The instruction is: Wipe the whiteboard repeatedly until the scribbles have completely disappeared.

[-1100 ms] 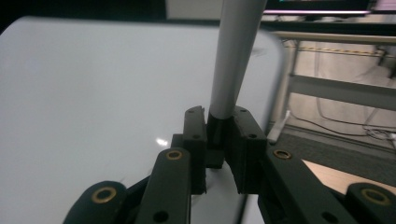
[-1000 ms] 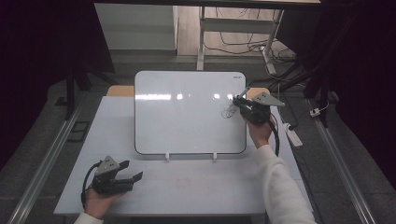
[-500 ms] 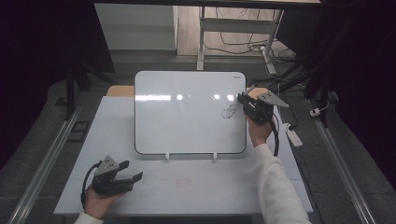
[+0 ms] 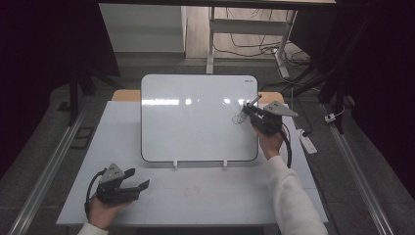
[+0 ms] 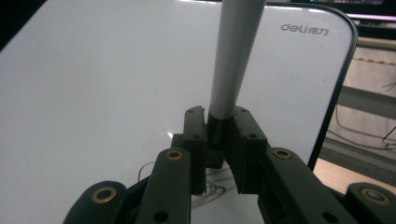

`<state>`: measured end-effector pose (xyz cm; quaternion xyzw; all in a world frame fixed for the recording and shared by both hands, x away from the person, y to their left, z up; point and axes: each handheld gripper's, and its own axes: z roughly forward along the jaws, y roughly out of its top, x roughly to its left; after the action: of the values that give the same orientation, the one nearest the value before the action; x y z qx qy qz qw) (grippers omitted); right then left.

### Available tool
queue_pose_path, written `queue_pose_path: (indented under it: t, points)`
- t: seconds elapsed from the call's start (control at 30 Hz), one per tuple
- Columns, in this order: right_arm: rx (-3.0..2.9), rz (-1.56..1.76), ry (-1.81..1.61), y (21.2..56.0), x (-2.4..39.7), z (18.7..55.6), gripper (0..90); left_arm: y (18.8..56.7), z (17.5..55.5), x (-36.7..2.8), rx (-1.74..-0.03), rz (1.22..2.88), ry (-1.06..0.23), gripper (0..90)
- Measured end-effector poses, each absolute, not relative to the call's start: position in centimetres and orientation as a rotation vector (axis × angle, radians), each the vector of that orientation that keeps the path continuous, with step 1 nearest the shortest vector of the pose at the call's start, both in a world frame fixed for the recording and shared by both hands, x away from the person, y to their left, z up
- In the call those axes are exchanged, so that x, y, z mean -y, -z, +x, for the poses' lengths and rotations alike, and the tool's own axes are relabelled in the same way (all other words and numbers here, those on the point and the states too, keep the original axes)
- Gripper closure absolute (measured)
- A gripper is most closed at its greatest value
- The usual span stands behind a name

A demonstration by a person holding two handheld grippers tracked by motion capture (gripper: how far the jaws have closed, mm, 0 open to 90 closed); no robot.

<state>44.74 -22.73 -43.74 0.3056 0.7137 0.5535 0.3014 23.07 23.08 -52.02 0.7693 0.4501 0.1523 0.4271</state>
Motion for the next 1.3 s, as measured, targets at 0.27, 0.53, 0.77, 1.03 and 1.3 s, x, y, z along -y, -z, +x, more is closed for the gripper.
queue_pose_path:
  t: [0.27,0.53,0.77,1.03,1.3]
  points:
    - [-1.797,0.898,-1.508,43.9,23.7,44.8,77.8,52.0,23.1,-23.0,-1.122,1.923,-0.381,27.4]
    - [-1.719,0.958,-1.509,43.6,24.4,45.1,77.8,51.9,22.9,-23.0,-1.116,1.924,-0.383,27.4]
    - [-1.794,0.889,-1.485,44.3,24.0,44.2,77.8,52.0,23.0,-23.0,-1.119,1.925,-0.380,27.4]
    - [-1.882,0.824,-1.458,44.3,23.1,43.9,77.8,52.0,23.1,-23.0,-1.119,1.922,-0.382,27.4]
    - [-1.804,0.932,-1.540,43.6,23.4,45.1,77.8,51.9,23.0,-23.0,-1.115,1.919,-0.389,27.4]
